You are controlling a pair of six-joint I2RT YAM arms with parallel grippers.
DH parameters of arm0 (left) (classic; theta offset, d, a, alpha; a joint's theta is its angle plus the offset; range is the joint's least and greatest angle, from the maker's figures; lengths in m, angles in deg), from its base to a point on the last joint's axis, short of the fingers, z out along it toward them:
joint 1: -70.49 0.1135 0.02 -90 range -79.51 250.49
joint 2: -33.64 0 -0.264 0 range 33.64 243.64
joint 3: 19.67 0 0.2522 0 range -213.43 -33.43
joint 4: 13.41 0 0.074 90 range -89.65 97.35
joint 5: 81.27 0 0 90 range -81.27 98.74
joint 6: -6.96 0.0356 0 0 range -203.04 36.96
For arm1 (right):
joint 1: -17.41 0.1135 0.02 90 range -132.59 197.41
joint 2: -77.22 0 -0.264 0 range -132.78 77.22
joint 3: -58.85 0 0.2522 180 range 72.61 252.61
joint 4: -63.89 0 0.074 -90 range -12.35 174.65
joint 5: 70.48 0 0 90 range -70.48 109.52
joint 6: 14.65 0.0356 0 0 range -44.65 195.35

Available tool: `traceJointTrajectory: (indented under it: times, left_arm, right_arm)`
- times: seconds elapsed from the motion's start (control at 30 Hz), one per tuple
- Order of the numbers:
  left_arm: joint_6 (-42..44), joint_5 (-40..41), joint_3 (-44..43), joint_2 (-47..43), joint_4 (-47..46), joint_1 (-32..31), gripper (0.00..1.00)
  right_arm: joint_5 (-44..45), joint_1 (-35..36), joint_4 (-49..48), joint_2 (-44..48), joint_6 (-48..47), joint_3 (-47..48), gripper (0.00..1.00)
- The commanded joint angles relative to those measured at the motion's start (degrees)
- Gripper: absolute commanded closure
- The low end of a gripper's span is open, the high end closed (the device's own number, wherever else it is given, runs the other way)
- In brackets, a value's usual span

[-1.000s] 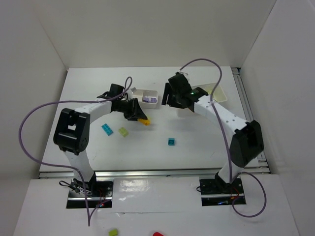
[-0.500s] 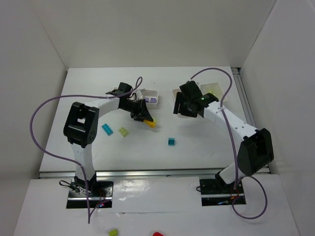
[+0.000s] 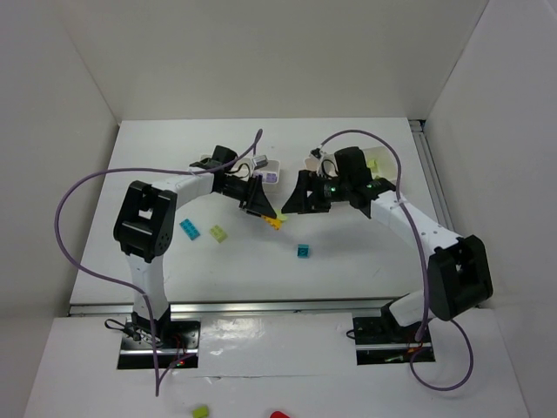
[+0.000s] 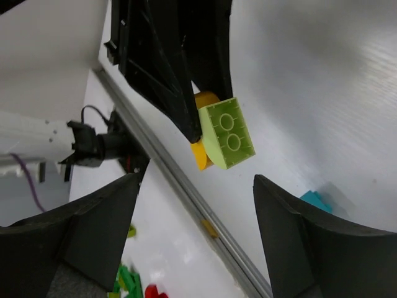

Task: Sort the legos into containers by color

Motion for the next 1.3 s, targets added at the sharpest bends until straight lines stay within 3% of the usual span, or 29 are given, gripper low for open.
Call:
traceJointTrajectory:
  times: [0.0, 0.37, 0.43, 0.67, 0.83, 0.97, 1.1, 1.27]
  left_arm:
    - [4.56, -8.43, -1.78, -2.90, -0.79, -0.35, 1.00]
    - [7.47, -14.58, -1.78, -4.13, -0.79, -0.88, 1.00]
    - [8.26, -15.38, -2.31, -4.13, -0.18, -1.49, 1.00]
    - [12.21, -15.38, -3.54, -4.13, 3.86, -2.55, 1.00]
    - [13.35, -15.38, -4.68, -4.13, 5.01, -2.55, 1.00]
    - [13.36, -14.85, -5.21, -4.13, 5.53, -2.55, 1.00]
    - [13.36, -14.07, -5.21, -4.13, 6.15, -1.50, 1.00]
    - [14.67, -13.00, -4.69, -3.60, 8.16, -0.26, 1.00]
  right_arm:
    - [-9.45, 0.11, -2.65, -1.45, -4.64, 1.16, 0.17]
    - [-13.39, 0.11, -2.02, -4.44, -6.22, 1.17, 0.15]
    - [-14.71, 0.11, -4.13, -4.97, -5.35, 0.64, 0.19]
    - [-18.67, 0.11, -9.76, -5.58, -0.61, -1.64, 0.43]
    - [-19.20, 0.11, -9.06, -6.20, -0.60, -1.65, 0.71]
    - [-17.37, 0.11, -6.52, -6.20, -0.60, -2.17, 0.85]
    - [-8.34, -3.13, -3.70, -3.58, 0.62, -2.70, 0.96]
    - [0.74, -7.18, -1.76, 1.25, 1.85, -3.23, 0.97]
